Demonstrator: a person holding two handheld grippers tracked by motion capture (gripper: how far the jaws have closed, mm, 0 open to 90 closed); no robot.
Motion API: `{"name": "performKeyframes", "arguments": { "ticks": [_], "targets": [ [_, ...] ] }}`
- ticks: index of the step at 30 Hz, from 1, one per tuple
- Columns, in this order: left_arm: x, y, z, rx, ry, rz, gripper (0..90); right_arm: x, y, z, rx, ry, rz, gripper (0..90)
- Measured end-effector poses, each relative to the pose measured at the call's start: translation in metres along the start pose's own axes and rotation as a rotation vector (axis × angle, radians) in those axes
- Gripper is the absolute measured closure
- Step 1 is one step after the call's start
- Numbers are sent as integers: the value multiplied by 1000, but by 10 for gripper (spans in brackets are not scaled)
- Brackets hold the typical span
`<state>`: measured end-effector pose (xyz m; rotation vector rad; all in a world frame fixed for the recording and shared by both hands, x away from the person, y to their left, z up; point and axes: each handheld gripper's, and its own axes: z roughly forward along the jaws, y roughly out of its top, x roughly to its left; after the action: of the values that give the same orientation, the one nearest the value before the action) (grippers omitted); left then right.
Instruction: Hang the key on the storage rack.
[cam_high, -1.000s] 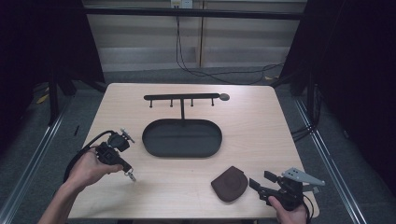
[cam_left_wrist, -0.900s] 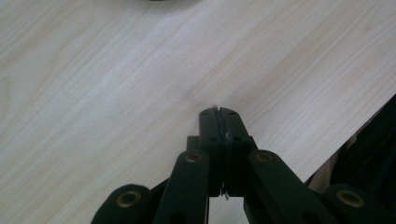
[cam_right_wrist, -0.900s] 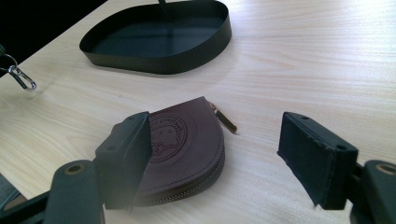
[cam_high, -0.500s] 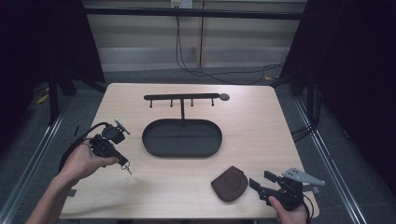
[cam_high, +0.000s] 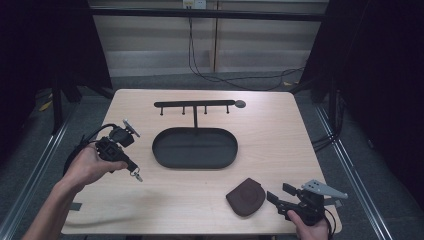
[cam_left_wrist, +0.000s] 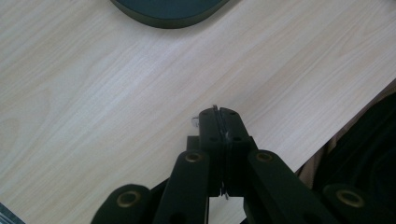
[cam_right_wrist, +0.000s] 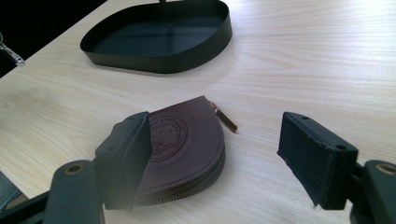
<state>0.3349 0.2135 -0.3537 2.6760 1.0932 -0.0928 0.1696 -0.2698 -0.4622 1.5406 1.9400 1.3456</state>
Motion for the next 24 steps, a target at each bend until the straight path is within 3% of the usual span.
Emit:
{"name": "performKeyframes", "arguments": {
  "ticks": [9,12,17,18,20,24],
  "targets": [
    [-1,12,-9,1,-8,29,896,0,0,1,2,1,3,252],
    [-3,16,-14,-3,2,15,896,0,0,0,1,2,4,250],
    [-4,24,-21,-7,-5,27,896,0,0,0,-1,2,-1,250],
    [-2,26,-21,-9,-19,29,895,0,0,0,0,2,-3,250],
    [0,30,-16,18,-6,18,896,0,0,1,1,2,2,250],
    [3,36,-15,19,-10,11,896,0,0,1,3,4,0,250]
  ]
}}
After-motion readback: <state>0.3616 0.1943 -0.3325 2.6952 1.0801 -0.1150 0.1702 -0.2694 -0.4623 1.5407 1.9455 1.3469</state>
